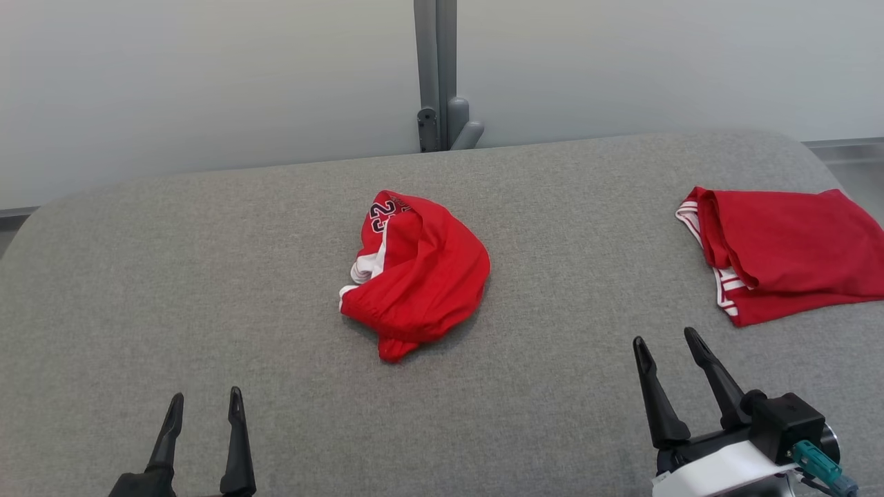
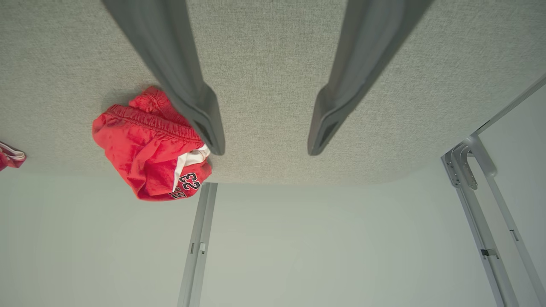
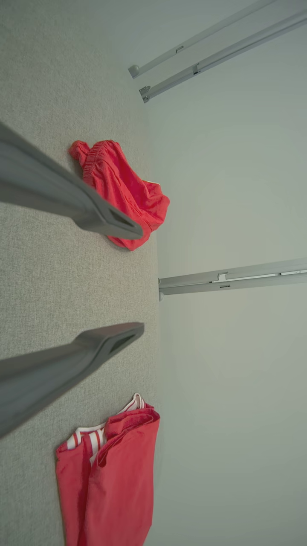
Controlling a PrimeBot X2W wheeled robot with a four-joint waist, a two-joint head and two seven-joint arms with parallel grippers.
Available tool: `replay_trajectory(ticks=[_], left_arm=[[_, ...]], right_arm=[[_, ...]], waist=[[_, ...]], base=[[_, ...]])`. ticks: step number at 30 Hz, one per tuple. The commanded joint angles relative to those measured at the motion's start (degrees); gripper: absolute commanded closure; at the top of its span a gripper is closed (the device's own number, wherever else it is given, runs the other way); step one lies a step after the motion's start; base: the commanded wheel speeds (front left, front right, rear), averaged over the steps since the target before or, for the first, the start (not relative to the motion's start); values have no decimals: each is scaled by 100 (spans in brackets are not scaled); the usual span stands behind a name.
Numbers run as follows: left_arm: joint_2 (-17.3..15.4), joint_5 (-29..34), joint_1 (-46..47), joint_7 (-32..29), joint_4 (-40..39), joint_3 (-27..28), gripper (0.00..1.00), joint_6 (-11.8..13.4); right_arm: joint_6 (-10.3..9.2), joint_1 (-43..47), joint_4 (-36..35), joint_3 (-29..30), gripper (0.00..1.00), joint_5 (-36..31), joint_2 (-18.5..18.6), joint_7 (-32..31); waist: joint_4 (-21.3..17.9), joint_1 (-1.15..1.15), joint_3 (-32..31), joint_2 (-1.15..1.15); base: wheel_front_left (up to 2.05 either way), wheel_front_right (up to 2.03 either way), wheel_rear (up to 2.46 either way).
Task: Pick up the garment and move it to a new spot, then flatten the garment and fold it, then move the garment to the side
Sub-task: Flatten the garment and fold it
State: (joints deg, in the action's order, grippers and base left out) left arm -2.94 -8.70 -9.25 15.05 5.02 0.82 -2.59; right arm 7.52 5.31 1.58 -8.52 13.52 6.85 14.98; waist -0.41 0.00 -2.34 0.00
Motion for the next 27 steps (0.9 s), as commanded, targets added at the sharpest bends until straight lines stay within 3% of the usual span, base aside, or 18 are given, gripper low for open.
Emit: replay_trajectory(ticks=[1,11,27], left_arm=[[2,-66,-9,16,32,14,0,-32],[-1,-725,689,16,767,-142,0,-155],[-5,-1021,3460,4,3445,-880,0,-305]], right_arm=[[-8,11,13,2,0,23,28,14],[-8,-88,9,-52,0,19,86,14],[-7,-657,-144,-80,0,-61,217,14]], waist=[[-4,0,10,0],[-14,0,207,0],[-294,0,1260,0]], base=[[0,0,0],[0,0,0],[0,0,0]])
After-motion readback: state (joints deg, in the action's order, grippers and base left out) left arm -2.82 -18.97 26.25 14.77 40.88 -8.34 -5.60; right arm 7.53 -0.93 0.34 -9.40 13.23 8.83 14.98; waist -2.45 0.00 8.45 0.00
